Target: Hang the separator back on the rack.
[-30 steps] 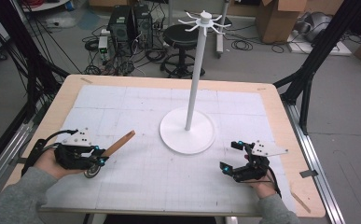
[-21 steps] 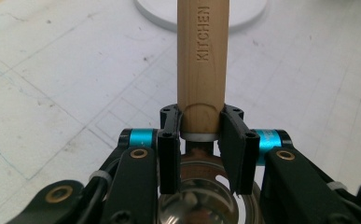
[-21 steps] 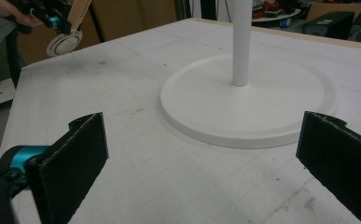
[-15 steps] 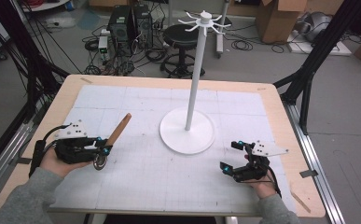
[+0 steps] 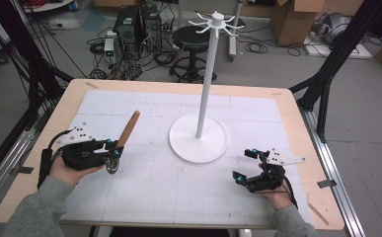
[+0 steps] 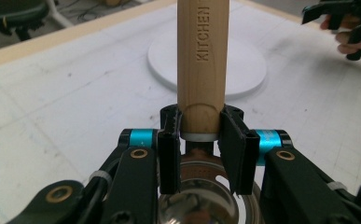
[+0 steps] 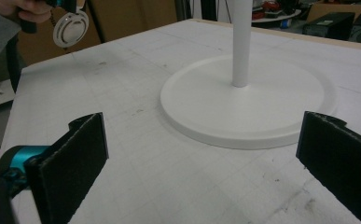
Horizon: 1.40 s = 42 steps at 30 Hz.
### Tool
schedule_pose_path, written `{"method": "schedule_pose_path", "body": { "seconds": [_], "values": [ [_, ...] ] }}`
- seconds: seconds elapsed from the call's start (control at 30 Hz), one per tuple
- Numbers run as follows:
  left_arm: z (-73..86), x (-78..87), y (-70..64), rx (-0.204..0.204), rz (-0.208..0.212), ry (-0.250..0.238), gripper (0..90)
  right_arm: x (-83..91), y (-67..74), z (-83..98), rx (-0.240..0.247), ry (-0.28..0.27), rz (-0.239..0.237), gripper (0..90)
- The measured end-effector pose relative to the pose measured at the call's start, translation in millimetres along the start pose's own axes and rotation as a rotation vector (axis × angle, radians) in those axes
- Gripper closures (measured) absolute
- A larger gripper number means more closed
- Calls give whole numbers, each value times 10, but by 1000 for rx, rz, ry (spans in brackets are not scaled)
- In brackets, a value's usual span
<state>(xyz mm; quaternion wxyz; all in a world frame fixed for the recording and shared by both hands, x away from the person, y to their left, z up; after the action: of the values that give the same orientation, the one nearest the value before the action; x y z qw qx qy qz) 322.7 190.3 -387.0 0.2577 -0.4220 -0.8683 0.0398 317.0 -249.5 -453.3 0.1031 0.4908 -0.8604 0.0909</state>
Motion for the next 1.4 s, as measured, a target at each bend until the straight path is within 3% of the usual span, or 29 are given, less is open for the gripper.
{"method": "schedule_pose_path", "body": {
  "seconds": [0.33, 0.53, 0.73, 0.83, 1.03, 1.4],
  "values": [
    [-197, -91, -116, 12, 17, -69, 695, -5, -1, 3, -6, 2, -2, 12],
    [-300, -162, -206, -12, 36, -85, 695, -5, -10, 0, -2, -3, 1, 12],
    [-392, -198, -231, -10, 5, -102, 695, -1, -4, -3, -3, -3, -1, 12],
    [-442, -199, -241, 7, -20, -137, 695, -1, -3, -4, -4, -4, 0, 12],
    [-515, -212, -261, 3, -58, -179, 695, -1, -2, -5, -4, -5, -1, 12],
    [-651, -299, -358, -7, -67, -209, 695, 2, -2, -8, -8, -7, -1, 12]
  ]
}}
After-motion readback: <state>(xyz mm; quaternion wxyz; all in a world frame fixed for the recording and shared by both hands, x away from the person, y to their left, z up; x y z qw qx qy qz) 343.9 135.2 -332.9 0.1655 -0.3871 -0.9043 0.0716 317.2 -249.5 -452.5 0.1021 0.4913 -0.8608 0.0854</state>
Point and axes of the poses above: each handheld gripper's, and its own axes: x roughly backward along the jaws, z roughly out of its underside, y roughly to its left, the point moved 6 cm from there along -x, roughly forward along the jaws, and after that the axes turned 12 degrees about x, right-handed, at the moved point
